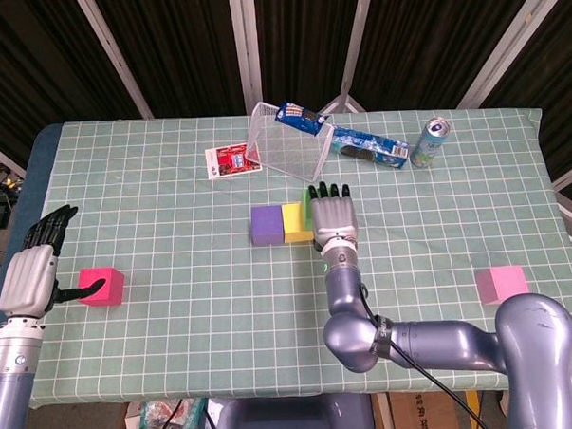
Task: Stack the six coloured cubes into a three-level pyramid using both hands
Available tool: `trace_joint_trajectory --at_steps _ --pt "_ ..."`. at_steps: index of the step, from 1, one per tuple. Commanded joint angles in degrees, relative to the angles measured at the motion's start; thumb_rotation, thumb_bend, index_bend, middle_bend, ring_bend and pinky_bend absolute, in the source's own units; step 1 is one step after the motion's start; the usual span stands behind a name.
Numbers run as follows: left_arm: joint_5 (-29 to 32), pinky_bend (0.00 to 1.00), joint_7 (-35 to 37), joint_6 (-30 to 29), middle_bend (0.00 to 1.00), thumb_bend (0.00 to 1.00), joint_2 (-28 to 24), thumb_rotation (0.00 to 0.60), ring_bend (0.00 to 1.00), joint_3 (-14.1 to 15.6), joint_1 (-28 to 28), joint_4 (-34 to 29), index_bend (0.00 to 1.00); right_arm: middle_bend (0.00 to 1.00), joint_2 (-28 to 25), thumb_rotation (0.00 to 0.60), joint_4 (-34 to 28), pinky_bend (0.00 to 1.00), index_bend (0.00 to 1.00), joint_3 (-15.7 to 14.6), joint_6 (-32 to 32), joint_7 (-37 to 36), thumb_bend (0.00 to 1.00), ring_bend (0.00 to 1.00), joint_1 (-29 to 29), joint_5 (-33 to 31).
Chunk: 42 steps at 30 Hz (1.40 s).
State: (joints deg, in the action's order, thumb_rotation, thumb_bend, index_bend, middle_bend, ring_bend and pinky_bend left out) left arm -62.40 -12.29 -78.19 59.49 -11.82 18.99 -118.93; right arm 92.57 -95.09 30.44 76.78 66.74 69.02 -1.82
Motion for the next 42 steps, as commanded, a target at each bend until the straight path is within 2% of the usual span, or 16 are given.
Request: trace_joint_trajectory --at_steps 1,4,8,14,20,22,24,30,36,42 --pt "-0.15 0.03 -0.03 -0.07 0.02 0.14 -0.03 0.6 0.0 0.08 -0.07 -0.03 0.0 0.0 -4.36 0.6 -7.39 0.0 0.0 -2.47 2.66 -4.9 0.32 0.02 -4.64 5.69" --pt "-0.46 0.03 -0.24 -0.2 0.02 0.14 0.02 0.6 0.0 0.24 -0.13 -0.04 0.0 0.0 -7.72 0.6 -12.55 0.0 0.0 -4.97 4.66 -9.48 0.32 0.02 -8.82 11.58" --pt "-0.78 0.03 -0.9 -0.35 0.02 0.14 0.34 0.6 0.0 0.51 -0.12 0.12 0.0 0.0 -12.06 0.6 -17.49 0.0 0.0 -9.84 7.05 -16.17 0.32 0.01 -15.44 20.18" --pt "-1.14 0.03 -2.57 -0.61 0.02 0.1 1.4 0.6 0.0 0.93 0.15 0.69 0.0 0.0 -16.22 0.6 -19.55 0.0 0.0 -17.06 9.18 -25.05 0.32 0.0 -24.03 30.71" --pt "-1.79 0.03 -5.7 -0.99 0.02 0.07 3.53 0.6 0.0 1.84 0.62 1.76 0.0 0.0 -18.32 0.6 -16.88 0.0 0.0 -25.22 11.31 -35.55 0.32 0.0 -32.9 44.31" --pt "-1.68 0.03 -6.96 -1.3 0.02 0.06 4.59 0.6 0.0 2.02 0.79 2.43 0.0 0.0 -17.94 0.6 -13.71 0.0 0.0 -28.17 13.1 -40.04 0.32 0.0 -36.17 51.11" --pt "-1.38 0.03 -8.11 -1.49 0.02 0.05 5.31 0.6 0.0 2.25 0.87 2.89 0.0 0.0 -17.43 0.6 -10.8 0.0 0.0 -29.78 14.24 -43.37 0.32 0.0 -38.59 55.36" --pt "-0.05 0.03 -11.77 0.78 0.03 0.05 4.51 0.6 0.0 4.2 1.29 3.57 0.0 0.0 -17.01 0.6 -6.26 0.0 0.0 -30.07 13.56 -48.73 0.32 0.0 -42.23 59.8" --pt "2.54 0.03 -15.38 5.17 0.14 0.05 3.0 0.6 0.0 6.19 2.6 5.64 0.0 0.0 -17.19 0.6 -4.54 0.0 0.0 -28.89 10.61 -51.39 0.32 0.0 -43.58 61.62" --pt "5.94 0.04 -18.69 8.49 0.21 0.05 3.98 0.6 0.01 7.35 4.23 10.01 0.0 0.0 -17.83 0.6 -4.9 0.0 0.0 -27.12 9.18 -52.74 0.32 0.0 -44.7 62.77"
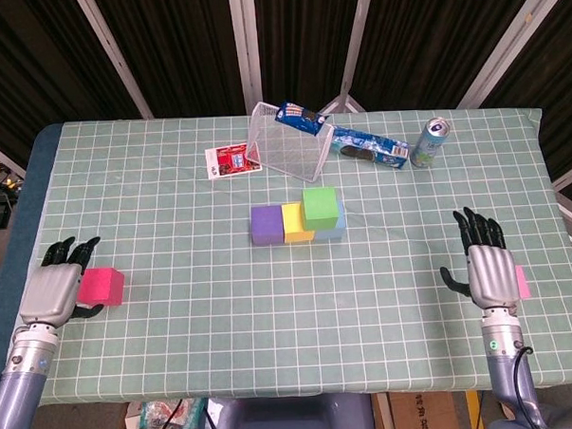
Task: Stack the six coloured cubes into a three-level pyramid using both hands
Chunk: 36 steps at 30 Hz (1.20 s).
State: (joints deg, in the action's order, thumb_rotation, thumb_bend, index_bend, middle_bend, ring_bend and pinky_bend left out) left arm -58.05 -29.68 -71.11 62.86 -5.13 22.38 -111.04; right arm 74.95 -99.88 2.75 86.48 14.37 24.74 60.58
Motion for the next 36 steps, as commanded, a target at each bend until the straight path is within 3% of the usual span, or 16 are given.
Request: trace_joint_trajectory --at_steps 1,17,36 --pt "2.24 0.04 -1.66 1.89 0.22 0.06 0.85 0.6 0.01 0.71 1.1 2.99 0.0 0.0 -0.21 0.6 -0.15 0.0 0.0 0.77 -0.81 -0.54 0.32 0.0 -0.56 0.59" --pt "9.65 0.04 -2.51 11.71 0.23 0.06 3.23 0.6 0.01 0.56 6.33 13.24 0.0 0.0 0.35 0.6 0.27 0.0 0.0 3.14 -3.29 -0.07 0.32 0.0 -2.48 2.24" --pt "6.54 0.04 -0.63 15.66 0.24 0.12 4.72 0.6 0.01 2.96 7.76 17.66 0.0 0.0 1.3 0.6 0.24 0.0 0.0 4.63 -5.03 0.89 0.32 0.0 -3.68 2.97"
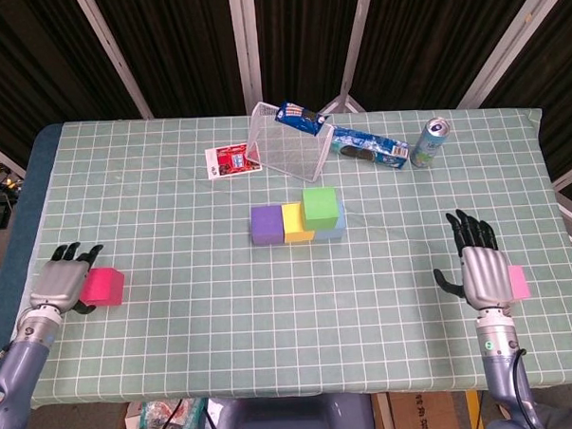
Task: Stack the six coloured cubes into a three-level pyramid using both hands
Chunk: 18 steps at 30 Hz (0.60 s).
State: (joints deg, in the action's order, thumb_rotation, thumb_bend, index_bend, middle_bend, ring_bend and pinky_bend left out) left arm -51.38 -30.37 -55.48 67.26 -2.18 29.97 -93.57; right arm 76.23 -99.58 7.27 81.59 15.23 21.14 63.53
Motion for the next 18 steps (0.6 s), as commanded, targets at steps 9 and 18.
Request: trace_joint_trajectory --at_steps 9,18 --pt "-0.93 0.05 0.56 -0.13 0.41 0.21 1.14 0.6 0.03 0.35 0.48 0.21 0.0 0.0 0.11 0.6 -0.15 0.0 0.0 0.59 -0.49 0.25 0.32 0.0 -0.72 0.51" --pt "-0.4 0.05 1.2 -1.01 0.46 0.24 0.7 0.6 0.05 0.29 0.26 -0.14 0.02 0.0 -0.04 0.6 -0.47 0.0 0.0 1.11 -0.97 0.04 0.32 0.0 -1.27 0.92"
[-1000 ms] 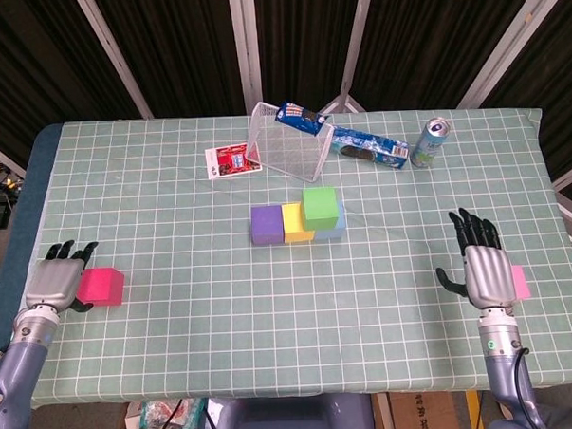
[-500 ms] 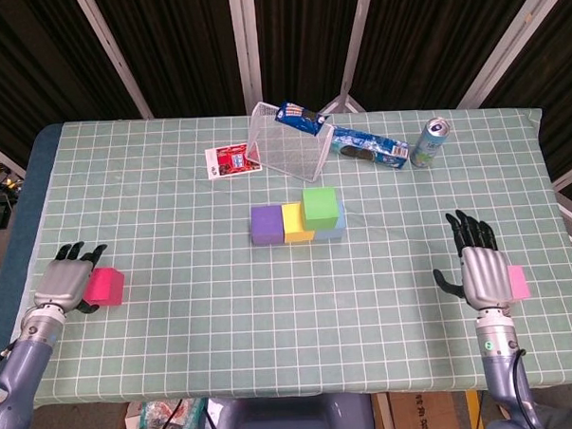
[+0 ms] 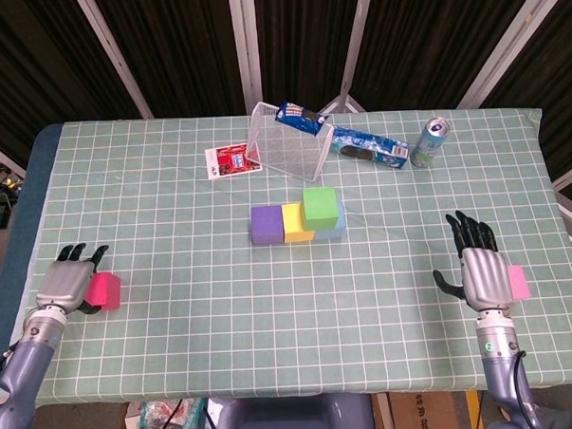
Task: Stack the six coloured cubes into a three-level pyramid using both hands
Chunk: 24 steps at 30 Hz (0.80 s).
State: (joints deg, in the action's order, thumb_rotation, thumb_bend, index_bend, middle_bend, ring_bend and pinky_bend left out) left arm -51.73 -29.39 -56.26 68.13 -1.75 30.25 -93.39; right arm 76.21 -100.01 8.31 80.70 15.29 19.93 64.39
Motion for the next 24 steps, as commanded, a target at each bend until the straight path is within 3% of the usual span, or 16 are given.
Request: trace_joint_trajectory --at_steps 1,6,15,20,24 --pt "-0.21 0.05 0.32 -0.4 0.46 0.24 -0.32 0.6 0.05 -0.22 -0.01 -0.62 0.02 0.0 -0.02 0.6 -0.07 0.0 0.0 0.13 -0.14 0.02 0.32 0.0 -0.1 0.09" --pt "-1.6 0.05 0.62 -1.8 0.46 0.24 -2.22 0.6 0.05 -1.31 0.45 -3.99 0.02 0.0 -0.01 0.6 -0.24 0.0 0.0 0.42 -0.38 0.07 0.32 0.0 -0.27 0.24" --pt "-0.68 0.05 0.35 -1.51 0.45 0.24 -7.56 0.6 0.05 -6.65 4.51 -12.88 0.02 0.0 -0.08 0.6 -0.51 0.0 0.0 0.77 -0.98 -0.11 0.32 0.0 -0.46 0.3" --pt "8.39 0.05 -5.66 1.68 0.45 0.24 -9.3 0.6 0.05 -10.79 11.89 -17.48 0.01 0.0 -0.18 0.6 -0.68 0.0 0.0 1.11 -1.62 -0.6 0.32 0.0 -0.49 0.28" --pt "22.51 0.05 -13.46 1.39 0.44 0.24 -7.76 0.6 0.05 -13.19 21.01 -19.06 0.01 0.0 -0.24 0.6 -0.64 0.0 0.0 1.29 -2.43 -0.84 0.32 0.0 -0.51 0.19"
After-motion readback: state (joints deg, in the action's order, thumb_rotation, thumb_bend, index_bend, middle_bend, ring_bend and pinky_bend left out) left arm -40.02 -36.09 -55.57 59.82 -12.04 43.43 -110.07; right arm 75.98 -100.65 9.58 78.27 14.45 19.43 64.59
